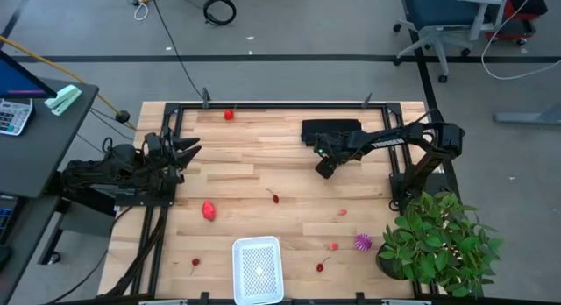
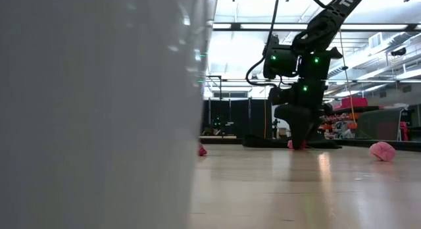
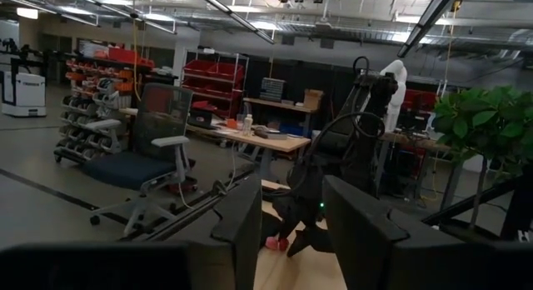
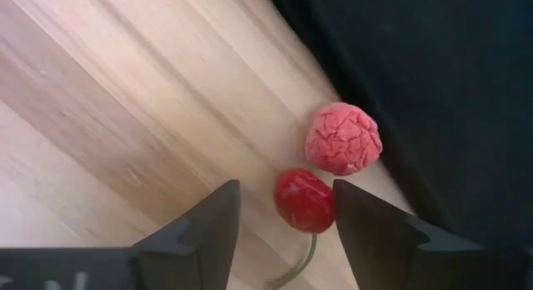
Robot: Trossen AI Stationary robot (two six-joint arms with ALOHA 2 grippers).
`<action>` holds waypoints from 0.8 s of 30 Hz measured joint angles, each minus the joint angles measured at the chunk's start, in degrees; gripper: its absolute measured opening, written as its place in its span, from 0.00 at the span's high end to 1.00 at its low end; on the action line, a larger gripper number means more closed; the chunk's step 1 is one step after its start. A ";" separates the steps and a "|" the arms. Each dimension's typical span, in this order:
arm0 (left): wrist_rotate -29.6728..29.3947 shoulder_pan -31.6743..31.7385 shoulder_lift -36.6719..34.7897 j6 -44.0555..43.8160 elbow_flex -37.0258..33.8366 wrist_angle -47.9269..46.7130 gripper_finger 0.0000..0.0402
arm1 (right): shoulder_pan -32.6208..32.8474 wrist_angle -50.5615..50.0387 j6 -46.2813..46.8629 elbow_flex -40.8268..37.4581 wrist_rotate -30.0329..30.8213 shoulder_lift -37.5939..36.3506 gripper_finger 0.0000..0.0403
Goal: Pick and placing Produce into tupperware
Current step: Put the top cherry into the white basket
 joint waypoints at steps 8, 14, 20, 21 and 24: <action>0.00 0.00 0.02 -0.01 0.00 0.00 0.67 | -0.02 -0.15 2.09 -0.01 0.33 0.02 0.71; 0.01 0.00 0.02 -0.02 0.02 0.00 0.68 | 0.78 -0.25 3.73 0.16 -1.17 0.02 0.80; 0.01 0.00 0.02 -0.02 0.02 0.00 0.67 | 3.52 -0.49 4.63 2.78 -6.02 -0.42 0.78; 0.01 0.00 0.01 -0.02 0.02 0.00 0.67 | 4.17 -0.69 4.62 3.52 -6.09 -0.83 0.78; 0.00 0.00 0.01 -0.02 0.02 0.00 0.67 | 6.08 -1.23 4.61 6.22 -6.18 -3.05 0.78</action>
